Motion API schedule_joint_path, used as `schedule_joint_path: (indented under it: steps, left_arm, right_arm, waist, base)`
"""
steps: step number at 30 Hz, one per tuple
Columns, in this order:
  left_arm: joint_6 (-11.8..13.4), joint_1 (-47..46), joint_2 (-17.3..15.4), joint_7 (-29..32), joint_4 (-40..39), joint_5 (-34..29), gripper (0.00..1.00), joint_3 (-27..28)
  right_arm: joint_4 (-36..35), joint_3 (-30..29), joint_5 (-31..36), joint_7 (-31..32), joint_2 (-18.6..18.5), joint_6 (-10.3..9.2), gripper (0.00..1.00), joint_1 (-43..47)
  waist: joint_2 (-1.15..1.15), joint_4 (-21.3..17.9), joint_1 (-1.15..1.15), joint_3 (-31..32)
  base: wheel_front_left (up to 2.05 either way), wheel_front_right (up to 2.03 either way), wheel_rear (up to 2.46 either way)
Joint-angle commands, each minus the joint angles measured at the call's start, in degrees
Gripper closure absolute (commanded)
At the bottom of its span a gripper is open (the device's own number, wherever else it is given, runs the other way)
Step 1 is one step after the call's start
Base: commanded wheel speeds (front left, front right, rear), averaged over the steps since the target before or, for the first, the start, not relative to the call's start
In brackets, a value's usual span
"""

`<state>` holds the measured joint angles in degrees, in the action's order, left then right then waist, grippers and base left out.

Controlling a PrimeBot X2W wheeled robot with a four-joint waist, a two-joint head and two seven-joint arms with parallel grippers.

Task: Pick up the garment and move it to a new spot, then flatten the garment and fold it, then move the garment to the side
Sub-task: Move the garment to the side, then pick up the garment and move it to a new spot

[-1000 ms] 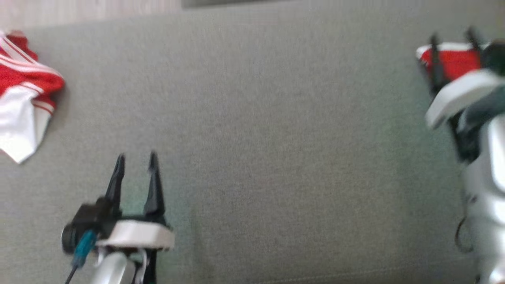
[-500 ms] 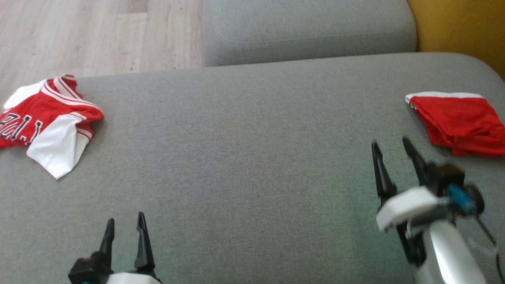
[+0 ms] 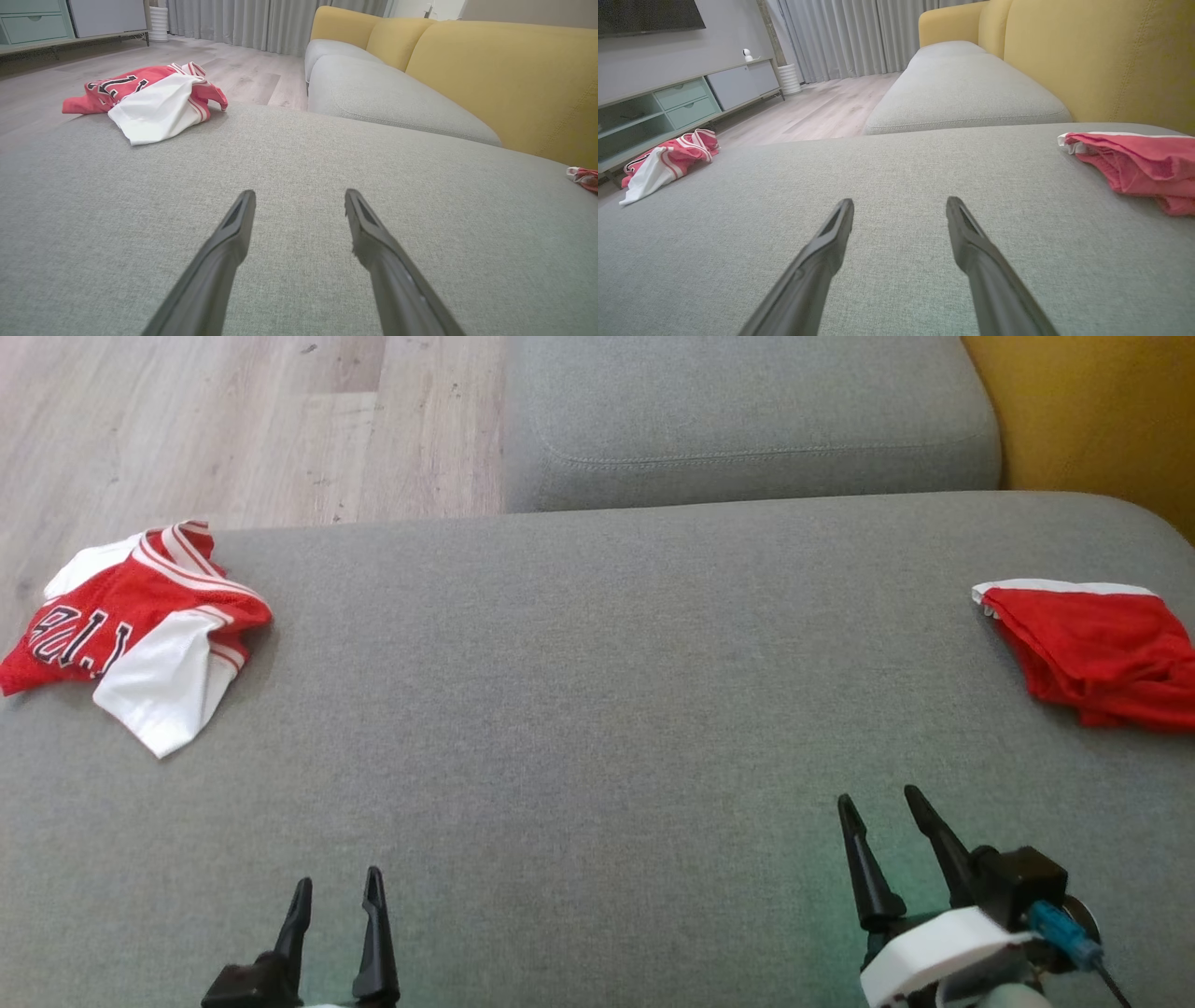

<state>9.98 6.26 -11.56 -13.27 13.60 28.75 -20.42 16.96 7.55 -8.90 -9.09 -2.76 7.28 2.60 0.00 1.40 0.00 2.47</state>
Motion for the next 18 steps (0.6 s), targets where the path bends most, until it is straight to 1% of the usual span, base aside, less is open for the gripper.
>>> schedule_joint_path:
  steps: [1,12,15,18]
  left_arm:
    - [-0.33,-2.08,-0.14,-0.53,-1.44,-0.34,0.00,1.66]
    - [-0.31,-2.13,-0.22,-0.19,-1.22,-0.38,0.00,0.64]
    - [-0.53,-2.61,-0.07,-0.11,-1.07,-0.60,0.00,0.04]
    - [-1.03,-3.02,-0.39,0.01,-0.49,-0.75,0.00,-0.40]
  right_arm:
    - [-2.34,1.50,-0.20,-0.71,-0.12,0.21,0.00,-1.78]
    - [-2.35,0.92,0.82,-0.02,-0.12,0.21,0.00,-1.05]
    - [-2.48,0.42,1.02,-0.09,-0.12,0.21,0.00,-0.43]
    - [-2.60,-0.13,0.96,-0.40,-0.12,0.21,0.00,0.17]
  waist:
    - [0.00,-0.01,0.00,0.05]
    - [0.00,0.68,0.00,0.34]
    - [0.00,2.94,0.00,0.77]
    - [0.00,6.94,0.00,1.46]
  base:
    - [0.00,0.00,0.00]
    - [0.00,0.00,0.00]
    - [0.00,0.00,0.00]
    - [0.00,0.00,0.00]
